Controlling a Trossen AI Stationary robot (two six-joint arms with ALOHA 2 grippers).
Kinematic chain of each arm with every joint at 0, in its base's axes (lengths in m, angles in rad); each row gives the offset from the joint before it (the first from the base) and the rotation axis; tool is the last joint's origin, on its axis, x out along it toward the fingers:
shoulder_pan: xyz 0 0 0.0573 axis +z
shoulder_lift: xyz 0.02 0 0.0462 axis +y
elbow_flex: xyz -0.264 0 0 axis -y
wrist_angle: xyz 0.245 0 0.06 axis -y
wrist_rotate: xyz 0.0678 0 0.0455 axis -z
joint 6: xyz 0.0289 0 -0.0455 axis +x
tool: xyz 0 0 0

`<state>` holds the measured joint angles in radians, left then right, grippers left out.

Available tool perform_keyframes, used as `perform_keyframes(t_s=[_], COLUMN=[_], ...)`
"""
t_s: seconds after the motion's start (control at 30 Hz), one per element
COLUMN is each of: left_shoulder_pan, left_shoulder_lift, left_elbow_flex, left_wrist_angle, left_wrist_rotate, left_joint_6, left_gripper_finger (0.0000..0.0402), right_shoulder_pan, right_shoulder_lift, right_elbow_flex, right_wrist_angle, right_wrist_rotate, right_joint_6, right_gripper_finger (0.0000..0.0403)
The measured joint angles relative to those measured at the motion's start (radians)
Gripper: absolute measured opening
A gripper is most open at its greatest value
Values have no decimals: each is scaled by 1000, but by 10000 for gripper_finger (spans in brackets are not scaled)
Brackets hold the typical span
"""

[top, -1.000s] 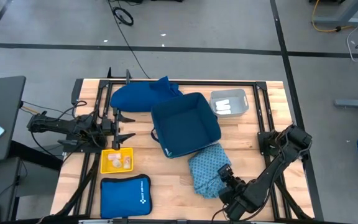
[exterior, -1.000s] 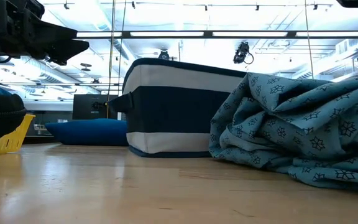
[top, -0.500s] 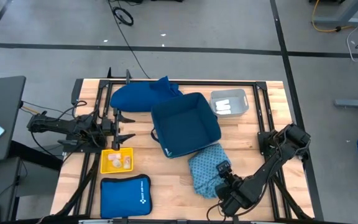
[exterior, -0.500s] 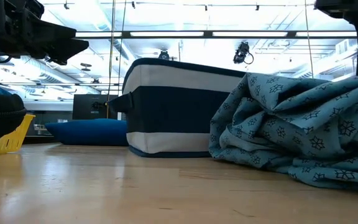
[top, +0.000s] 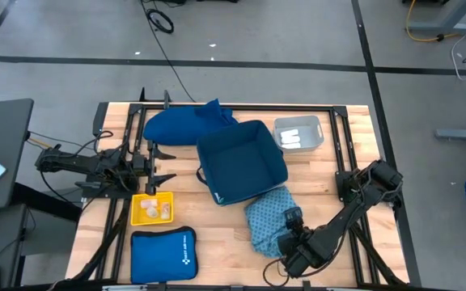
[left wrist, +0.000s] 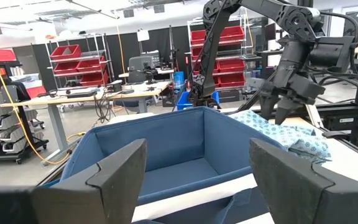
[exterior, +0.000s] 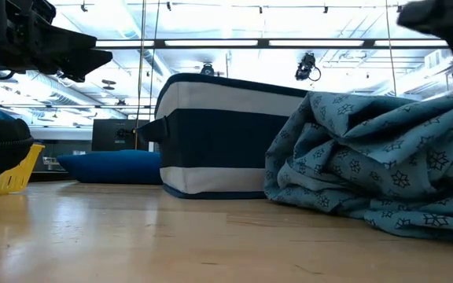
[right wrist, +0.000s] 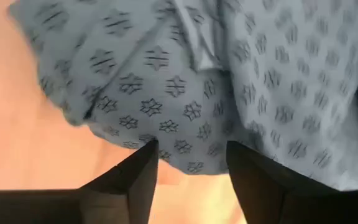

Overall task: Pick & place medical supplies in basket/bin
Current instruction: Put the light blue patient gown into the blue bin

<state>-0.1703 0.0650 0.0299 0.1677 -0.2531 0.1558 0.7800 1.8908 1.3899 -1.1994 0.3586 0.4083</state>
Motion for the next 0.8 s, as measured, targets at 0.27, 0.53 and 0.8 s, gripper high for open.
perform_keyframes(t_s=[0.27,0.53,0.8], left_shoulder_pan=[0,0,0], left_shoulder_lift=[0,0,0], left_elbow_flex=[0,0,0], left_wrist_angle=[0,0,0], left_wrist_rotate=[0,2,3], left_joint_6=[0,-2,-3], left_gripper_finger=[283,283,283], right_shoulder_pan=[-64,-79,-102], right_shoulder_lift=[0,-1,0], right_elbow_flex=[0,-45,-173], right_wrist_angle=[-233,-372,-373], right_wrist_rotate=[6,12,-72], right_joint_6=[337,566,769], right_gripper_finger=[195,341,375])
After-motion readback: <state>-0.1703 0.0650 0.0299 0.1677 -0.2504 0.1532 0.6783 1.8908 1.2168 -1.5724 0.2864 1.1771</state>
